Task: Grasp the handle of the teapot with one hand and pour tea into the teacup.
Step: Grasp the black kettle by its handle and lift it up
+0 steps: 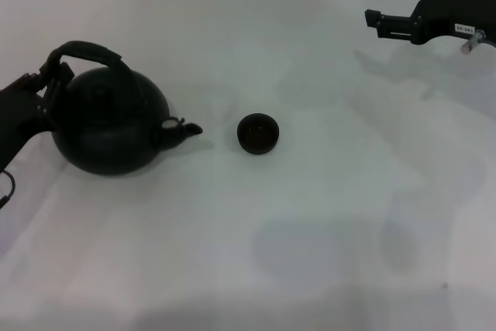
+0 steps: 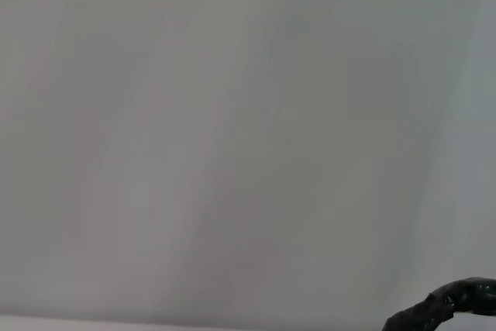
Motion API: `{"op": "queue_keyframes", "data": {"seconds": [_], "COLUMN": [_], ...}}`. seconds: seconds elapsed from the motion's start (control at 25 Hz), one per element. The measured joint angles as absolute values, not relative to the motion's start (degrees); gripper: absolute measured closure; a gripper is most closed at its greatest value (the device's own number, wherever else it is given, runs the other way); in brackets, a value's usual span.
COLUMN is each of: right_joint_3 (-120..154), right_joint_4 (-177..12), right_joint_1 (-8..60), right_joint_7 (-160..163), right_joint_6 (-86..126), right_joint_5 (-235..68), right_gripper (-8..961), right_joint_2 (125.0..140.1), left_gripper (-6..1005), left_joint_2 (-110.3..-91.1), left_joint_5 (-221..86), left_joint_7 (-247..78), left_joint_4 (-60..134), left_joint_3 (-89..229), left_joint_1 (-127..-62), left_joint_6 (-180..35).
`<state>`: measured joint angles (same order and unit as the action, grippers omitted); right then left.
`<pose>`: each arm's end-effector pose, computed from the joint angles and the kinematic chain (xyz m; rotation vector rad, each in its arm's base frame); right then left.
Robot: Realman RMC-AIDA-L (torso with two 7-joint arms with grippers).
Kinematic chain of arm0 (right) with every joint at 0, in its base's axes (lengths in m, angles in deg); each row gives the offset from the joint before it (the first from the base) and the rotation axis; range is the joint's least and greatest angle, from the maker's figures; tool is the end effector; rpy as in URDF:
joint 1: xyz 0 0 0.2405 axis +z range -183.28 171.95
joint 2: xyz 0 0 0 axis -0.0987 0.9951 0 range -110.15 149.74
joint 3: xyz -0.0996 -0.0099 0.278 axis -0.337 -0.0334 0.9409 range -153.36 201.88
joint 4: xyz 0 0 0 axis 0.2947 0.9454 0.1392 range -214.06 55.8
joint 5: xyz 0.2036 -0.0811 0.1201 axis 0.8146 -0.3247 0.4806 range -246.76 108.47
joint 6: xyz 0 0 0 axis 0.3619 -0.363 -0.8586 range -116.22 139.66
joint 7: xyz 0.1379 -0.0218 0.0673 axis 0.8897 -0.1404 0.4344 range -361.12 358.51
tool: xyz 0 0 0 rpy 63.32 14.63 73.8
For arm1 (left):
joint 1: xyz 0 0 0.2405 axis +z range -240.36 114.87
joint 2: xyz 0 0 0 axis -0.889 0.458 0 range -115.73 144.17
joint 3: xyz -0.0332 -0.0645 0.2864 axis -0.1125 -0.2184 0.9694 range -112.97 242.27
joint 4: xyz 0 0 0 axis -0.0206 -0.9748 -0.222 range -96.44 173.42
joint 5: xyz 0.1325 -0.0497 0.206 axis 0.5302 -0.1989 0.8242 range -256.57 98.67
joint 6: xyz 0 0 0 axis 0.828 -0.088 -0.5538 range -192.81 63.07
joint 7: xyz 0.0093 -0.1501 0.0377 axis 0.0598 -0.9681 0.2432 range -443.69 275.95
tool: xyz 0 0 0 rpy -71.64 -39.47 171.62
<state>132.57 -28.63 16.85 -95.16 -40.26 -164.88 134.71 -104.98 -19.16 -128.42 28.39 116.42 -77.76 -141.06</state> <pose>0.3176 0.4388 -0.0113 -2.3805 0.5410 0.3511 -0.4180 0.2971 -0.0567 -1.8940 -0.8186 -0.9122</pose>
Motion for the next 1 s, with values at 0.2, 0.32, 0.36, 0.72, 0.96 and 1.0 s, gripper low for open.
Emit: {"op": "queue_keyframes", "data": {"seconds": [0.2, 0.32, 0.36, 0.72, 0.96, 1.0], "right_joint_3": [132.6, 132.6, 132.6, 132.7, 132.7, 132.7], "right_joint_4": [-29.2, -29.6, -29.8, -31.6, -32.3, -32.3], "right_joint_1": [16.9, 16.8, 16.8, 16.5, 16.2, 16.2], "right_joint_7": [-95.7, -96.6, -97.0, -101.0, -103.8, -104.0], "right_joint_6": [-40.2, -40.0, -39.9, -39.8, -40.1, -40.1], "right_joint_5": [-164.8, -163.8, -163.4, -159.4, -156.1, -156.0], "right_gripper": [108, 107, 107, 107, 108, 108], "right_joint_2": [134.75, 134.76, 134.76, 134.76, 134.68, 134.67], "left_gripper": [826, 825, 825, 831, 831, 831], "left_joint_2": [-104.81, -104.84, -104.90, -104.88, -104.80, -104.76], "left_joint_5": [-17.2, -14.1, -13.1, 3.4, 14.4, 16.4], "left_joint_7": [-133.0, -138.5, -140.1, -160.2, -174.5, -176.4], "left_joint_4": [23.9, 17.6, 15.8, -3.4, -17.9, -19.7], "left_joint_3": [116.4, 116.4, 116.4, 118.3, 126.9, 127.6], "left_joint_1": [-77.9, -77.3, -77.1, -77.5, -76.9, -76.9], "left_joint_6": [-140.1, -137.6, -136.9, -127.4, -120.1, -119.6]}}
